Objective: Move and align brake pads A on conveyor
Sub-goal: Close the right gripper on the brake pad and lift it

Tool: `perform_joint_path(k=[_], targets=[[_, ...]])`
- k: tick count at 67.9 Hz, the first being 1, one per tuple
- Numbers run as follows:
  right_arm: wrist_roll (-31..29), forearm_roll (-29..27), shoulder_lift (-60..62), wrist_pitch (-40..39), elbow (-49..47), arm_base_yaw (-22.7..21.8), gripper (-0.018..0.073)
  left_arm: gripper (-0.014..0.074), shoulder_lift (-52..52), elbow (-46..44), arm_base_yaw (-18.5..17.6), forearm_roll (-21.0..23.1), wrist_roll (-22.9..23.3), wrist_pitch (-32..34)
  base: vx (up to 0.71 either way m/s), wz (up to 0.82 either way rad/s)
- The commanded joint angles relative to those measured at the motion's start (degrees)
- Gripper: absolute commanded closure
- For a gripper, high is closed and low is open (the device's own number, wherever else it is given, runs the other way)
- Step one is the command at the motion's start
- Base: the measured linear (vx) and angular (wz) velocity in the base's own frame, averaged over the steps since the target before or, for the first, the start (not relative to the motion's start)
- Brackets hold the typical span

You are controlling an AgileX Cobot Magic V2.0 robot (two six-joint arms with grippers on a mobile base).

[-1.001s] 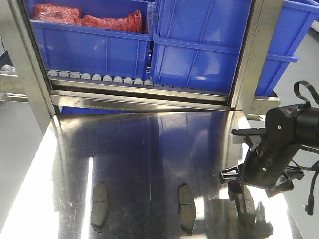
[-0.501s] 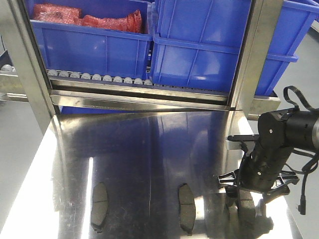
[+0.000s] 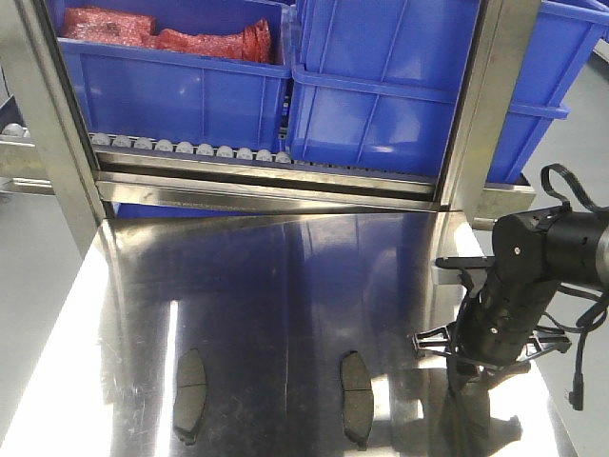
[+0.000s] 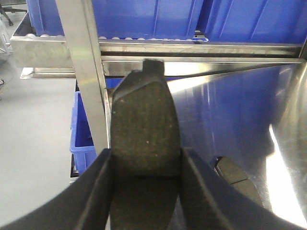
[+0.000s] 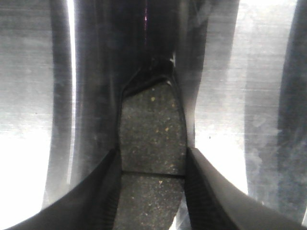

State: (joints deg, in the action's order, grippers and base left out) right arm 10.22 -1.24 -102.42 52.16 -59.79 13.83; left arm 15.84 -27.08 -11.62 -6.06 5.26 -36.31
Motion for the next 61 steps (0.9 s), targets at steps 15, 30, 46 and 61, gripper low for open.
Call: perform_joint_path(k=[15,30,46,61], targets=[[-1.4,1.2,2.8,0.0,-1.4,0.0,0.0571,0.0602,0.4,-1.7,-0.2,-0.2,-0.2,5.3,0.0,0.0],[-1.4,1.2,9.5,-2.6,-1.3,0.0,0.0568,0.0602,0.4,-1.7,-0.2,-0.2,-0.2,5.3,0.0,0.0],[-2.1,1.2,20.3,-6.9,-1.2,-3.4,0.0568,0.0602,0.4,-1.7,-0.2,-0.2,-0.2,5.3,0.0,0.0],[-5.3,1.2,30.1,-7.9,-1.2,-8.9,0.0568,0.0602,0.4,-1.7,-0.2,-0.2,-0.2,5.3,0.0,0.0]])
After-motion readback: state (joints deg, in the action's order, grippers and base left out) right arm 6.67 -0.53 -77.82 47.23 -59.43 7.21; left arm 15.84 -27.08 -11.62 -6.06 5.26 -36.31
